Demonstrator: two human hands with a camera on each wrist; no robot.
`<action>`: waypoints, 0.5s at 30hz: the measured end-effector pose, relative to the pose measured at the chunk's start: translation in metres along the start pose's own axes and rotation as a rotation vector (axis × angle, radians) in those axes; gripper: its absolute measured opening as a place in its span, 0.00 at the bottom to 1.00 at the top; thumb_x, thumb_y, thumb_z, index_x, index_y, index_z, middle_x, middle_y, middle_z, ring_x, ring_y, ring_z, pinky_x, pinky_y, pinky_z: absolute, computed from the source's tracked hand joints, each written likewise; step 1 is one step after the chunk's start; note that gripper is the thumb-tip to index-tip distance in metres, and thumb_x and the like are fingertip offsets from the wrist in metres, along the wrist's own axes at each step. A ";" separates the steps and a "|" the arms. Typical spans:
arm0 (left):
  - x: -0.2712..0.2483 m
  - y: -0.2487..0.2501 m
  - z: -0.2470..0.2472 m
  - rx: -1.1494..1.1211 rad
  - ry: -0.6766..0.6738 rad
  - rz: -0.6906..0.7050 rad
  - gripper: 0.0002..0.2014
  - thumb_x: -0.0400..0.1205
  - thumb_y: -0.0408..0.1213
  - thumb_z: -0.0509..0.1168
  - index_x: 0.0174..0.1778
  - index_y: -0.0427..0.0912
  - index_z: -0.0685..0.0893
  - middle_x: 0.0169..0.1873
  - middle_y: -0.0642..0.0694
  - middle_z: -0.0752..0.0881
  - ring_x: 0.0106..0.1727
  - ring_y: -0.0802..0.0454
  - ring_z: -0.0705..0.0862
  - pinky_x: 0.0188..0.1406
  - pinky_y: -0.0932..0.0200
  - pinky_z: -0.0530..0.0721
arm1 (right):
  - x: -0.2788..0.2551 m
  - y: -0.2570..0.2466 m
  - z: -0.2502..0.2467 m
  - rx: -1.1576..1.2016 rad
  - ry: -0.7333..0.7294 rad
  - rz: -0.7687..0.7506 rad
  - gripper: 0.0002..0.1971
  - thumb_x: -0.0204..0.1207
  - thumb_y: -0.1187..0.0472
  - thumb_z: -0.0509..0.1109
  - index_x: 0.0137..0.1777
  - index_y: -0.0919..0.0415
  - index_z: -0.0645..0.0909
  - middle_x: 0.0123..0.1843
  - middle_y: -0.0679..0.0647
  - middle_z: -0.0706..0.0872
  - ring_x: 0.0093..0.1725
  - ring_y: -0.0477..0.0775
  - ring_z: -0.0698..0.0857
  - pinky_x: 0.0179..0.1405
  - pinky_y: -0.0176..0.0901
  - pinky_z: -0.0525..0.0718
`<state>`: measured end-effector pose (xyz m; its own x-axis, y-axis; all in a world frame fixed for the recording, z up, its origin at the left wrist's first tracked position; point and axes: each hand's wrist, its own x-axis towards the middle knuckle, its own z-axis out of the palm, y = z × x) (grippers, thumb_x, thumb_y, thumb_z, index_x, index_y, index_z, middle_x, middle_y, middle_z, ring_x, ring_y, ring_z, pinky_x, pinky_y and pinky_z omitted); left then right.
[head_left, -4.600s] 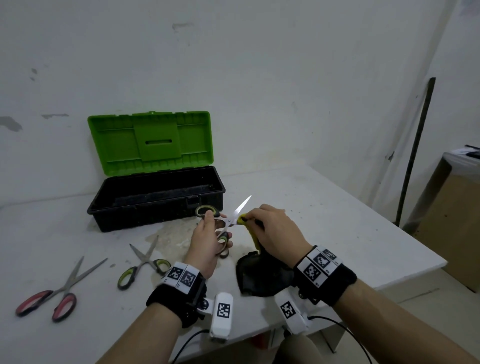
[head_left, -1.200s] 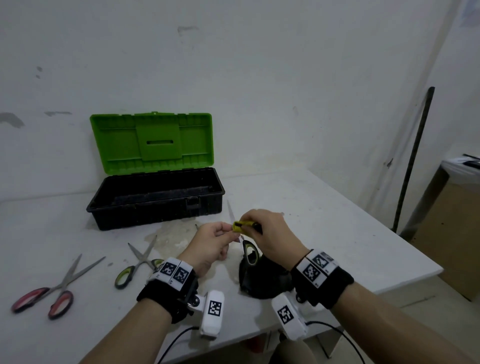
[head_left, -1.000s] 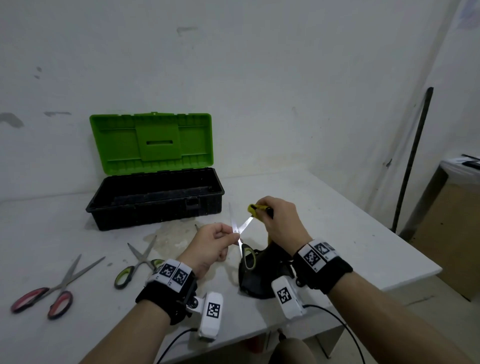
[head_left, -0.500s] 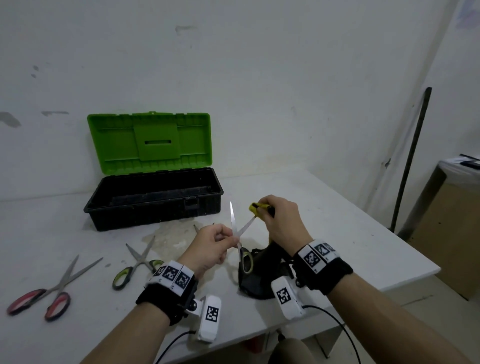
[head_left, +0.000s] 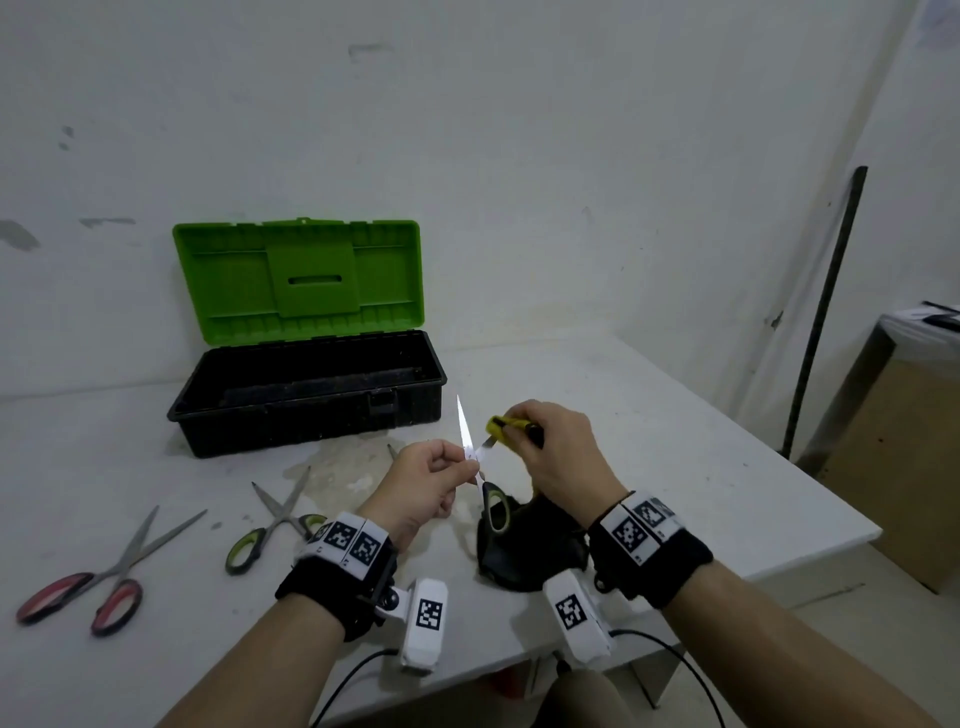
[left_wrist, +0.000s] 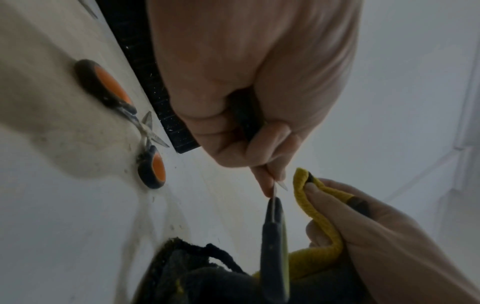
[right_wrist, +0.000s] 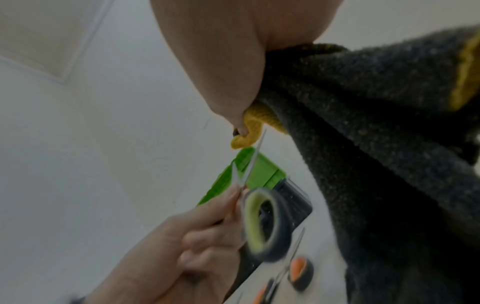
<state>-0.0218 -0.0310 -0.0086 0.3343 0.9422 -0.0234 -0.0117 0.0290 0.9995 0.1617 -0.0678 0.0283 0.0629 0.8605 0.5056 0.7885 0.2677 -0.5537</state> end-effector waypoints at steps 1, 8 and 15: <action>0.000 0.001 0.000 0.000 -0.001 0.005 0.04 0.83 0.28 0.71 0.45 0.33 0.83 0.38 0.36 0.89 0.19 0.55 0.69 0.18 0.64 0.68 | -0.006 -0.004 0.003 -0.019 -0.047 -0.030 0.06 0.80 0.54 0.72 0.49 0.54 0.87 0.40 0.46 0.86 0.38 0.41 0.80 0.39 0.27 0.74; -0.003 0.001 0.000 0.035 -0.014 0.021 0.03 0.83 0.28 0.70 0.45 0.33 0.83 0.39 0.36 0.90 0.20 0.54 0.70 0.18 0.64 0.69 | 0.007 0.010 -0.005 0.005 0.052 0.102 0.06 0.79 0.56 0.72 0.50 0.56 0.88 0.40 0.48 0.88 0.39 0.46 0.83 0.41 0.37 0.81; -0.005 0.005 0.006 0.093 -0.043 0.046 0.04 0.83 0.28 0.70 0.43 0.35 0.82 0.37 0.38 0.91 0.19 0.54 0.70 0.18 0.64 0.70 | -0.005 -0.011 0.006 -0.035 -0.144 -0.015 0.06 0.80 0.56 0.70 0.46 0.55 0.87 0.34 0.47 0.85 0.32 0.44 0.79 0.31 0.36 0.73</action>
<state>-0.0178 -0.0377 -0.0035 0.3755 0.9266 0.0214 0.0589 -0.0468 0.9972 0.1490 -0.0722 0.0278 -0.0356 0.9103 0.4124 0.8100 0.2680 -0.5216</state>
